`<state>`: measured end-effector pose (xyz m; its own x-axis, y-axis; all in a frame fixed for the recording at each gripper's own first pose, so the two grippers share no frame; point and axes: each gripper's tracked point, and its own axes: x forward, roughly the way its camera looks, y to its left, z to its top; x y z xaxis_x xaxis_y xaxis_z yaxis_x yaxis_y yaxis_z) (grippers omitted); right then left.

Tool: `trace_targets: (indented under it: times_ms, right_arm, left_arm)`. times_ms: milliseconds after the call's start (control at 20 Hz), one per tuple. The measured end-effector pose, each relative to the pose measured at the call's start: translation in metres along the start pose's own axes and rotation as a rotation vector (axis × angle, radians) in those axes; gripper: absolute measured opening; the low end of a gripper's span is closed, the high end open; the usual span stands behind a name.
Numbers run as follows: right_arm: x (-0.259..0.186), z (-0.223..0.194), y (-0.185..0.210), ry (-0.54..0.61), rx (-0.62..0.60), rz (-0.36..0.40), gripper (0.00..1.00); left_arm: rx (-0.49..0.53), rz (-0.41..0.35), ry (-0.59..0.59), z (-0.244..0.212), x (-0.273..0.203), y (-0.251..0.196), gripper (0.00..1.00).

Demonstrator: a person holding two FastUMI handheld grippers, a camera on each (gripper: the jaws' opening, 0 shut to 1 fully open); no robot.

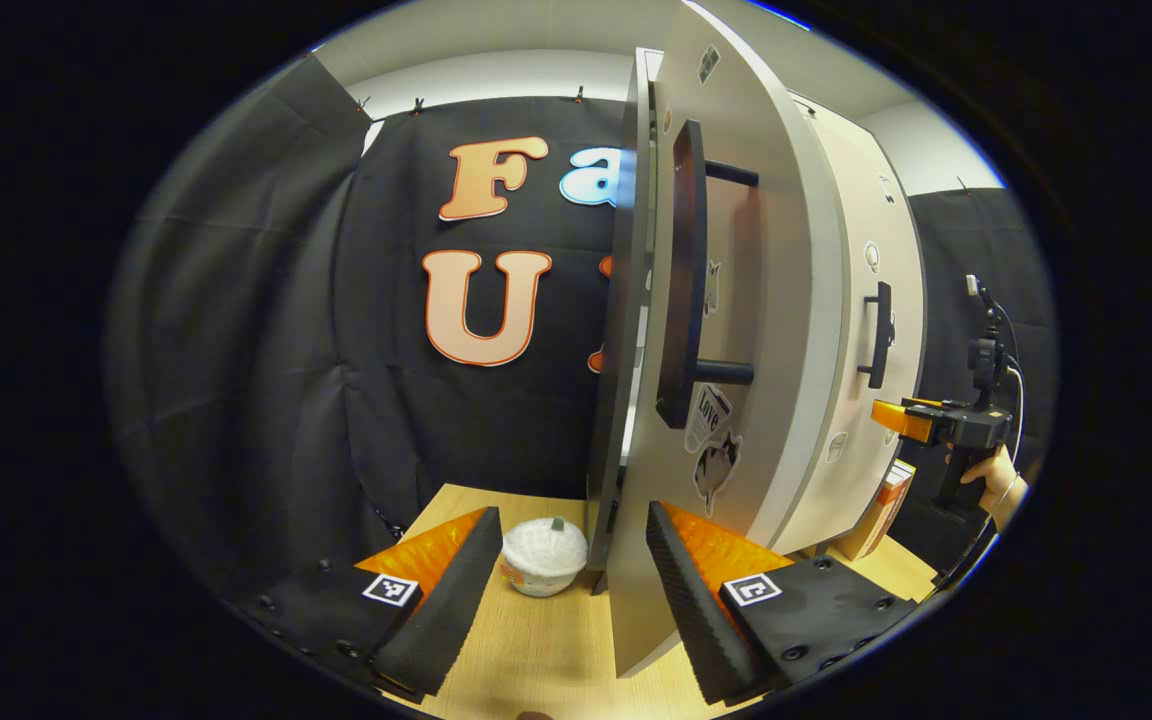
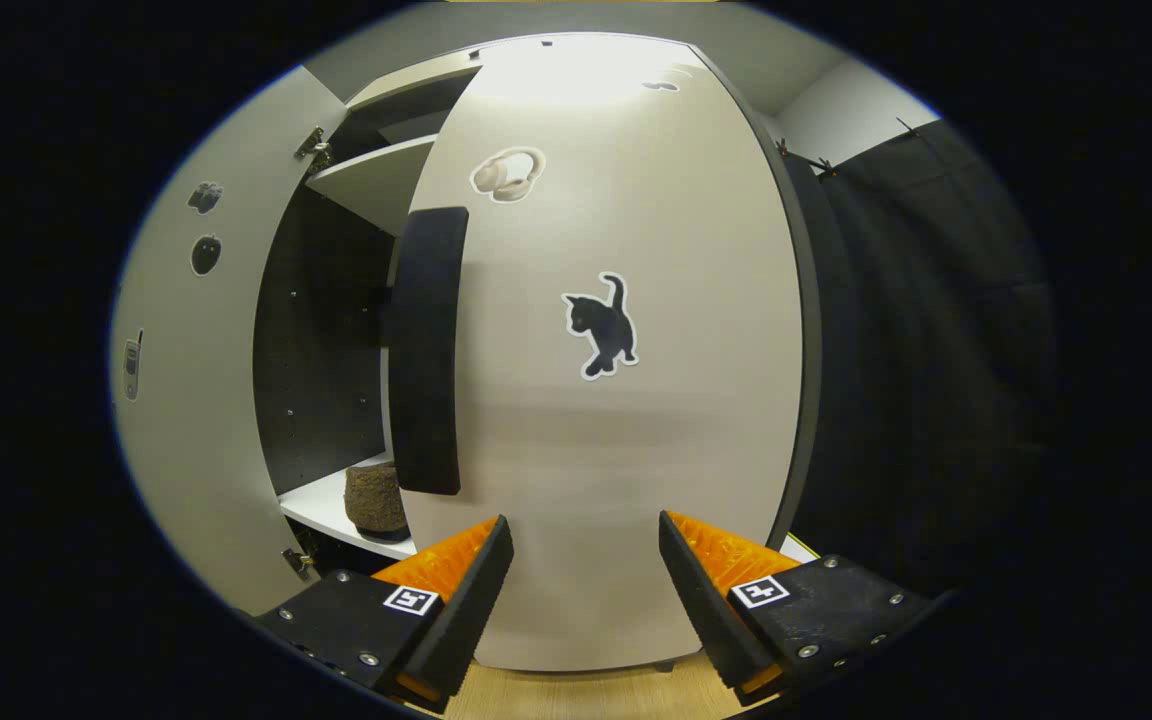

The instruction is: Grab one shoe with the right hand and put it into the shoe cabinet, grab the other shoe with the left hand and put it into the shoe cabinet; then close the right door with the right hand and the left door with the left hand.

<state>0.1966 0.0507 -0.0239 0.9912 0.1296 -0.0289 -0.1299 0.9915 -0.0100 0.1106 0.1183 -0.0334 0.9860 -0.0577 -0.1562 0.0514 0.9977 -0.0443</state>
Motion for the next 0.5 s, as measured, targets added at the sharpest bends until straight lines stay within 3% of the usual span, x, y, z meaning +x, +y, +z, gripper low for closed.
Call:
trace_targets:
  times_ms: [250,500]
  right_arm:
    - [-0.033,0.011,-0.013,-0.026,-0.01,0.004,0.91]
    - [-0.064,0.013,-0.025,-0.027,-0.013,0.011,0.91]
  left_arm:
    - [-0.013,-0.068,-0.003,-0.004,0.002,-0.039,0.92]
    - [-0.016,-0.121,-0.007,-0.005,0.013,-0.077,0.95]
